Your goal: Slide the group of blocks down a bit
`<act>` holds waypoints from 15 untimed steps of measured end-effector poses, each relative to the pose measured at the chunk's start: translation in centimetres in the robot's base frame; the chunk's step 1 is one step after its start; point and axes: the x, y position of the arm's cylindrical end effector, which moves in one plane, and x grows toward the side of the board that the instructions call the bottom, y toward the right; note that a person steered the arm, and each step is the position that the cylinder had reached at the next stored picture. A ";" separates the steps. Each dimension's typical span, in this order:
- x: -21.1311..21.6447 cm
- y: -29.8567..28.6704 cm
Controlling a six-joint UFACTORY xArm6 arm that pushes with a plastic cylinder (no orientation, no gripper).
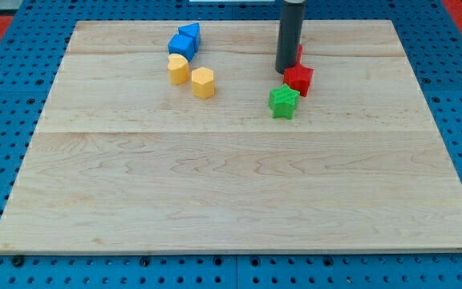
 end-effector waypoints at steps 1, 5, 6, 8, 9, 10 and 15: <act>0.0 -0.4; -12.2 -2.5; -12.4 -1.7; -12.5 0.5; -11.1 0.5; -8.2 0.4; -2.5 0.6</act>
